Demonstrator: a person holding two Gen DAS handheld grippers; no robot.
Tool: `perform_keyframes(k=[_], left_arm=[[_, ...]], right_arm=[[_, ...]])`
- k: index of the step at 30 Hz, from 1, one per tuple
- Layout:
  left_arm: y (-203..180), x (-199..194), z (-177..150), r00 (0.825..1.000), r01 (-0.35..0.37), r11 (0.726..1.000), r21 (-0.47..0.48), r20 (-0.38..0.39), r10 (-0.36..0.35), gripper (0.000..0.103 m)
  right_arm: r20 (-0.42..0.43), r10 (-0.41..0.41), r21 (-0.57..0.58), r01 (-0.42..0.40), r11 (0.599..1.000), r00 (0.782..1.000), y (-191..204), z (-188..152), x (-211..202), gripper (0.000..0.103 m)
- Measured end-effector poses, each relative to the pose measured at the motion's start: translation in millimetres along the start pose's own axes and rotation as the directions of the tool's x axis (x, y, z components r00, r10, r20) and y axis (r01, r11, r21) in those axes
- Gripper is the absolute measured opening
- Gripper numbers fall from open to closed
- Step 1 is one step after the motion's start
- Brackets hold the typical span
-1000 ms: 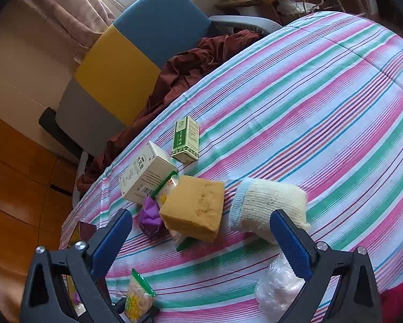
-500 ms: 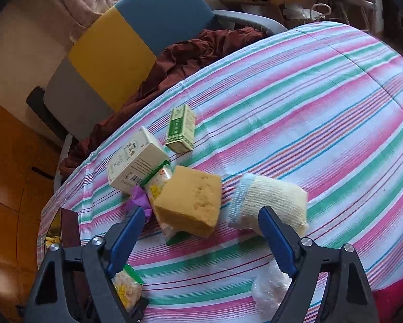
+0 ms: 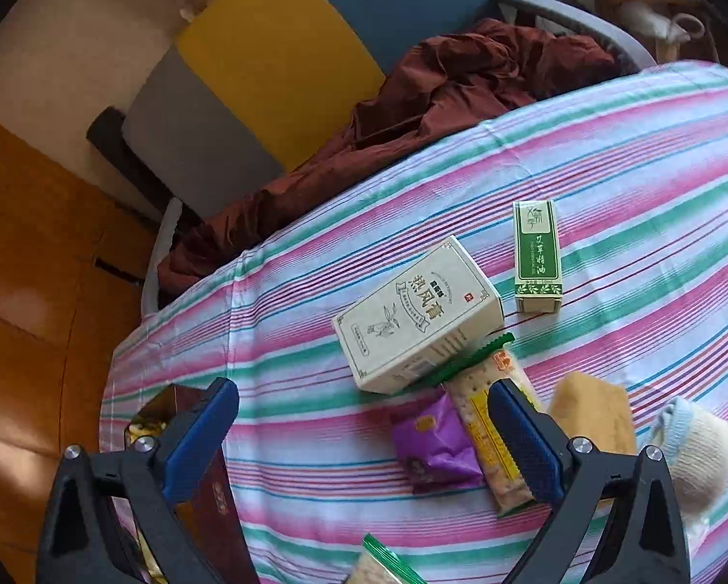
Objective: Organize objects
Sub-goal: 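Grasp the white medicine box with the right gripper while the left gripper holds the WEIDAN bag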
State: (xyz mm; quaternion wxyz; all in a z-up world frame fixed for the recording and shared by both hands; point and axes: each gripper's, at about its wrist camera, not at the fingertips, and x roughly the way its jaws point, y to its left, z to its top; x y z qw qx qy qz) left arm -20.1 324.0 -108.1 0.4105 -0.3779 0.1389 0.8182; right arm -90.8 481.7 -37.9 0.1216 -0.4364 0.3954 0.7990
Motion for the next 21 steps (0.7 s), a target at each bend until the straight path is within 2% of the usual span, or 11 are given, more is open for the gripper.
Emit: perform_keyframes(k=[2,5,9,11,12,13,14,16,18,21], left_arm=[[1.5,-0.2,0.2,1.0,0.01,1.0,-0.009,0.003,-0.01,0.043],[3.5,-0.4,0.5,1.0,0.022,1.0,-0.018,0.006,-0.022,0.043],[7.5,-0.5,0.2,0.999,0.045,0.998,-0.036,0.011,-0.044,0.043],[9.2,-0.3,0.8,0.998,0.057,0.997,-0.046,0.013,-0.057,0.043],[9.4,0.0,1.0,0.998,0.061,0.997,-0.048,0.013,-0.06,0.043],[9.4,-0.2,0.5,0.998,0.063,0.997,-0.051,0.015,-0.063,0.043],[9.6,0.1,0.7,0.998,0.066,0.996,-0.052,0.015,-0.065,0.043],[10.0,0.7,0.6,0.997,0.07,0.996,-0.056,0.016,-0.069,0.043],[9.0,1.0,0.9,0.998,0.065,0.997,-0.052,0.016,-0.064,0.043],[7.9,2.4,2.0,0.998,0.065,0.997,-0.052,0.015,-0.064,0.043]], right_arm=[[-0.026,-0.002,0.061,0.004,0.998,1.0,-2.8,8.2,17.4,0.103],[-0.05,-0.058,0.11,0.063,0.992,0.997,-4.3,18.1,43.3,0.103],[-0.061,-0.126,0.106,0.132,0.986,0.99,-2.1,30.3,69.5,0.103],[-0.077,-0.167,0.056,0.171,0.984,0.983,2.1,34.7,81.4,0.103],[-0.085,-0.201,0.014,0.203,0.979,0.976,5.8,35.0,86.8,0.096],[-0.091,-0.23,-0.044,0.227,0.973,0.969,11.0,34.0,91.6,0.081],[-0.081,-0.229,-0.108,0.22,0.969,0.97,18.8,31.8,93.0,0.079],[-0.055,-0.249,-0.219,0.232,0.948,0.967,36.4,26.6,88.5,0.059],[-0.056,-0.261,-0.307,0.232,0.923,0.964,49.7,17.2,85.4,0.054],[-0.057,-0.263,-0.435,0.213,0.875,0.963,63.5,-11.1,83.8,0.053]])
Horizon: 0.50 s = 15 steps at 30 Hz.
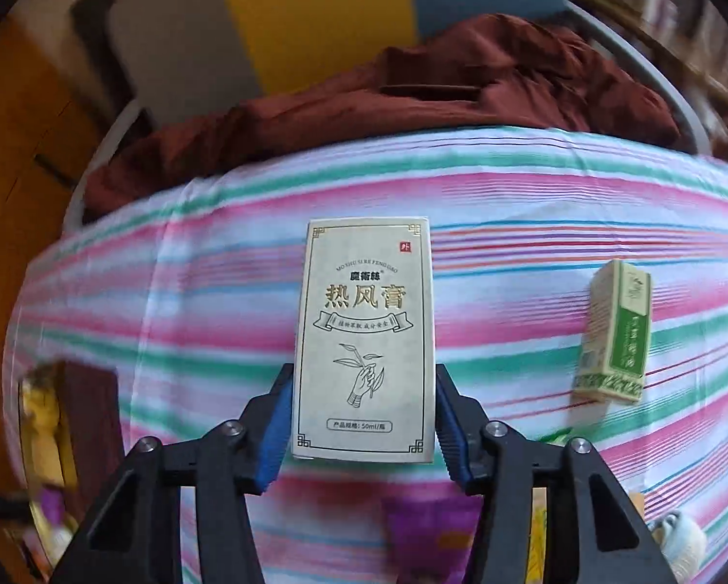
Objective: Organize objects
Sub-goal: 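Grasp the white medicine box with the right gripper while the left gripper holds the WEIDAN bag, then carry the WEIDAN bag into the gold box with the left gripper while the right gripper holds the medicine box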
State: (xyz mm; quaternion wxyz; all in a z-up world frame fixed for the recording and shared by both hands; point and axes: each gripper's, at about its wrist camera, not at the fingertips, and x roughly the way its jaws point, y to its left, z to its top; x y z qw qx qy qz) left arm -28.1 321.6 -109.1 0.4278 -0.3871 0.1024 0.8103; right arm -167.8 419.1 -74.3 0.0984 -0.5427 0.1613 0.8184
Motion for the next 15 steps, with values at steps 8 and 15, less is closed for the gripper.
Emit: perform_keyframes(k=[8,15], left_arm=[[-7.5,2.5,1.2,0.999,-0.033,0.999,0.028,-0.005,0.033,0.043],[-13.0,-5.1,-0.5,0.998,-0.055,0.997,0.048,-0.027,0.056,0.042]], right_arm=[[0.024,0.098,-0.138,-0.094,0.986,0.995,15.8,-60.5,-26.3,0.052],[0.094,0.196,-0.129,-0.183,0.975,0.976,-3.0,-86.7,-31.3,0.052]])
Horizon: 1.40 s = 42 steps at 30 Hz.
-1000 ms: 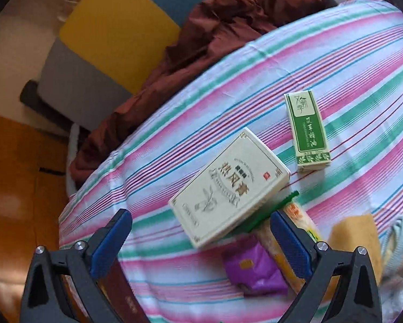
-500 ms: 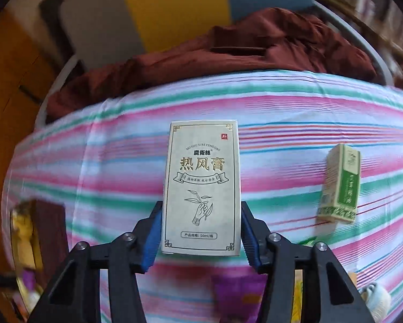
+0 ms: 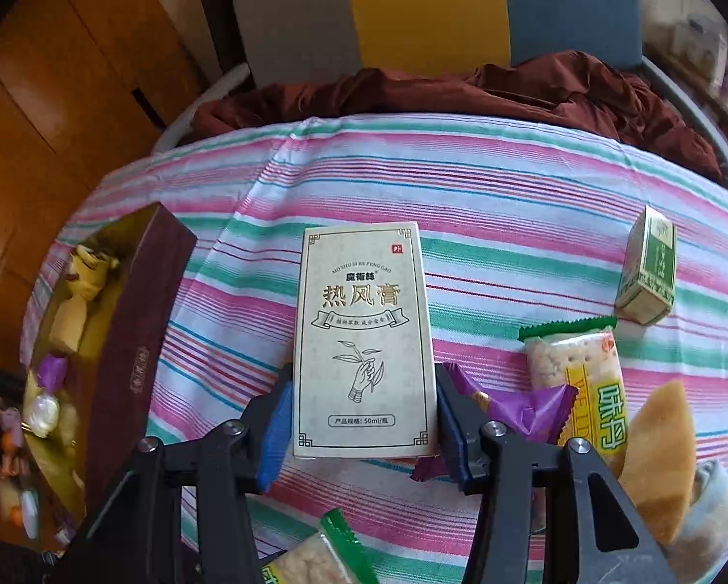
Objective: Organize objects
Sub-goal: 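Carry the WEIDAN bag into the gold box with the left gripper while the right gripper holds the medicine box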
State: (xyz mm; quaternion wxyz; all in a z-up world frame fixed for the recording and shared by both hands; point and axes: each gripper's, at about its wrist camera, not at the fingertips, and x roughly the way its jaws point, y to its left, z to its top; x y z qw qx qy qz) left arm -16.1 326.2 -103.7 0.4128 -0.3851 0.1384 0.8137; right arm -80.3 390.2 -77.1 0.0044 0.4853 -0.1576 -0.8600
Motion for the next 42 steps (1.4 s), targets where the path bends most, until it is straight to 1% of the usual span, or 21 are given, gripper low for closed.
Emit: perform_keyframes(k=[2,4,5,8,9,10,12,13,15,17,19,20,23,26,29,31,32,35,37,40,42], left_arm=[[0.4,-6.8,-0.8,1.0,0.012,1.0,-0.02,-0.013,-0.012,0.042],[3.3,-15.4,-1.7,0.999,0.022,0.998,-0.062,-0.027,-0.023,0.042],[4.0,-21.9,-1.7,0.999,0.029,0.997,-0.078,-0.022,-0.03,0.042],[-4.9,-46.5,-1.5,1.0,0.019,0.997,-0.072,0.01,-0.019,0.042],[1.9,-58.5,-2.2,1.0,0.018,0.997,-0.073,0.023,-0.016,0.042],[3.8,-65.1,4.2,0.999,0.011,0.997,-0.073,0.034,-0.009,0.042],[12.9,-90.7,4.8,0.998,-0.012,0.996,-0.091,0.06,0.018,0.042],[17.4,-98.6,4.5,0.997,-0.022,0.994,-0.107,0.069,0.029,0.042],[36.8,-120.5,2.1,0.993,-0.063,0.985,-0.162,0.086,0.078,0.042],[61.7,-138.0,-1.0,0.987,-0.106,0.968,-0.229,0.091,0.129,0.042],[93.3,-155.4,-5.5,0.979,-0.155,0.935,-0.32,0.08,0.189,0.042],[109.4,-164.5,-9.2,0.974,-0.175,0.917,-0.36,0.073,0.215,0.042],[159.1,-187.4,-27.5,0.953,-0.259,0.844,-0.469,0.019,0.303,0.042],[199.9,-181.2,-46.6,0.945,-0.307,0.788,-0.534,-0.073,0.318,0.042],[222.7,-169.6,-62.4,0.931,-0.358,0.755,-0.55,-0.147,0.335,0.042],[230.2,-161.6,-74.3,0.927,-0.37,0.738,-0.564,-0.18,0.328,0.042],[232.8,-158.0,-78.0,0.926,-0.376,0.735,-0.564,-0.193,0.325,0.042],[238.7,-145.2,-90.4,0.9,-0.436,0.722,-0.537,-0.262,0.348,0.042],[241.8,-139.3,-97.6,0.889,-0.457,0.712,-0.534,-0.295,0.35,0.042],[241.4,-137.9,-104.0,0.887,-0.462,0.712,-0.529,-0.295,0.357,0.044],[238.8,-143.9,-105.1,0.895,-0.446,0.716,-0.537,-0.275,0.35,0.046]], right_arm=[[0.007,0.022,0.019,-0.022,1.0,1.0,-6.2,0.4,-0.5,0.052],[0.01,0.025,0.023,-0.025,0.999,1.0,-6.7,0.7,-1.0,0.052],[0.01,0.021,0.018,-0.022,1.0,1.0,-5.5,0.4,-0.7,0.052],[0.01,-0.01,-0.024,0.01,1.0,1.0,4.2,-1.5,0.0,0.052],[0.011,-0.021,-0.038,0.021,0.999,1.0,7.1,-2.4,0.3,0.052],[0.011,-0.033,-0.055,0.034,0.998,0.999,10.6,-2.8,0.6,0.052],[0.013,-0.048,-0.072,0.049,0.996,0.999,12.4,-3.1,1.9,0.052],[0.014,-0.054,-0.078,0.055,0.995,0.998,13.3,-3.1,2.4,0.052],[0.017,-0.066,-0.087,0.067,0.994,0.998,15.4,-3.9,2.7,0.052],[0.022,-0.08,-0.099,0.082,0.992,0.997,17.1,-5.0,2.7,0.052],[0.027,-0.091,-0.106,0.093,0.99,0.996,19.3,-6.0,3.1,0.052],[0.028,-0.093,-0.106,0.096,0.99,0.995,19.3,-6.3,2.9,0.052],[0.031,-0.1,-0.108,0.103,0.989,0.994,20.0,-6.7,2.4,0.052],[0.034,-0.108,-0.114,0.112,0.987,0.994,21.9,-7.1,2.6,0.052],[0.028,-0.115,-0.117,0.118,0.986,0.993,21.6,-7.5,5.0,0.052],[0.019,-0.123,-0.123,0.124,0.985,0.992,22.0,-8.5,7.6,0.052],[0.017,-0.127,-0.127,0.128,0.984,0.992,22.5,-9.2,8.7,0.052],[0.017,-0.127,-0.128,0.128,0.983,0.992,21.9,-9.0,9.1,0.052],[0.016,-0.123,-0.124,0.124,0.984,0.992,21.0,-8.4,8.8,0.052],[0.016,-0.12,-0.123,0.121,0.985,0.993,20.3,-7.9,8.7,0.052],[0.017,-0.118,-0.124,0.12,0.985,0.993,20.4,-7.3,8.7,0.052]])
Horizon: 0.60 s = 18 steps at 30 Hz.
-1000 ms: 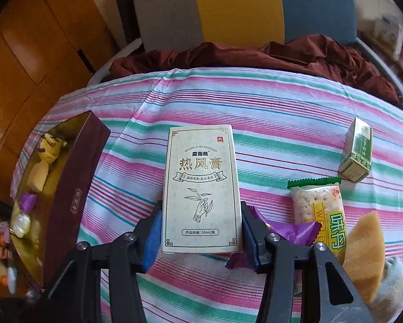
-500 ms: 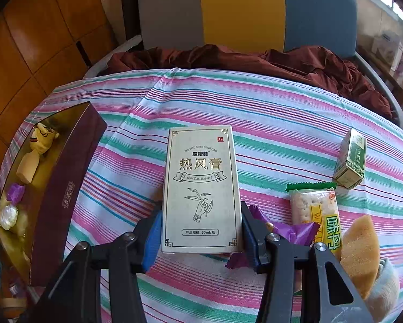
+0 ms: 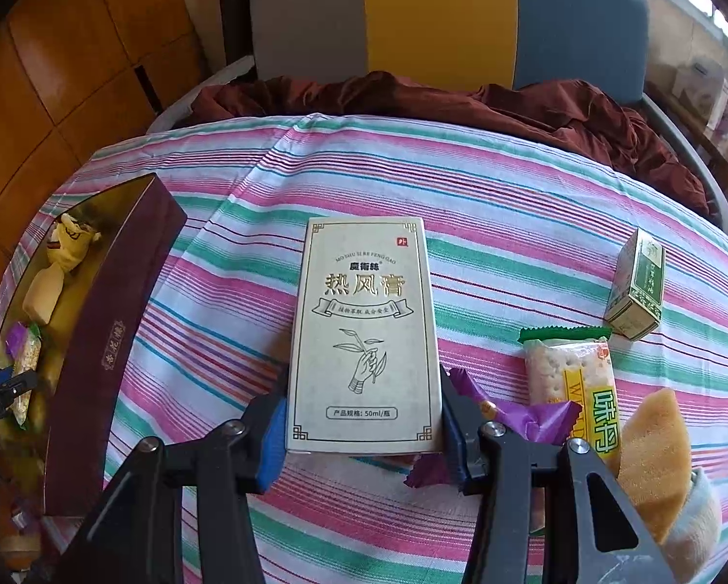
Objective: Organize objects
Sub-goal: 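Carry the WEIDAN bag into the gold box with the left gripper while the right gripper holds the medicine box, then lower the white medicine box into the gold box with the right gripper and release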
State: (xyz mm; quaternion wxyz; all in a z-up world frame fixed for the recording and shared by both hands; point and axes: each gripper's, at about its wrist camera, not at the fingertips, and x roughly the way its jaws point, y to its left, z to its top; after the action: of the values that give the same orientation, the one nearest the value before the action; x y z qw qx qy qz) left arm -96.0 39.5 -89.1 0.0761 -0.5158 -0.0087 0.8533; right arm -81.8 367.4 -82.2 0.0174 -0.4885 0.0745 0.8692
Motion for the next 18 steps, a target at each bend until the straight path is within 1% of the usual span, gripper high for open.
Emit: perform_keyframes(k=[5,7,11,14,18], left_arm=[[7.0,-27.2,-6.5,0.998,0.017,1.0,-0.011,0.063,-0.016,0.047],[9.7,-38.7,-6.9,0.995,0.017,1.0,-0.009,0.094,-0.017,0.047],[15.5,-60.1,-9.4,0.988,0.007,1.0,-0.014,0.152,-0.005,0.047],[21.3,-69.2,-6.5,0.98,0.0,0.999,-0.036,0.197,0.007,0.047],[24.8,-76.7,-10.2,0.973,-0.019,0.999,-0.04,0.227,0.027,0.047]], right_arm=[[0.003,-0.003,0.007,0.003,1.0,1.0,-3.2,1.0,-1.0,0.051],[0.008,-0.001,0.033,0.001,0.999,1.0,-6.8,2.0,-3.7,0.051],[0.055,0.016,0.066,-0.019,0.998,0.998,-2.5,9.1,-25.1,0.051],[0.097,0.053,0.064,-0.06,0.996,0.994,17.4,16.3,-46.5,0.051],[0.121,0.124,-0.013,-0.123,0.992,0.985,70.9,29.2,-65.7,0.051]])
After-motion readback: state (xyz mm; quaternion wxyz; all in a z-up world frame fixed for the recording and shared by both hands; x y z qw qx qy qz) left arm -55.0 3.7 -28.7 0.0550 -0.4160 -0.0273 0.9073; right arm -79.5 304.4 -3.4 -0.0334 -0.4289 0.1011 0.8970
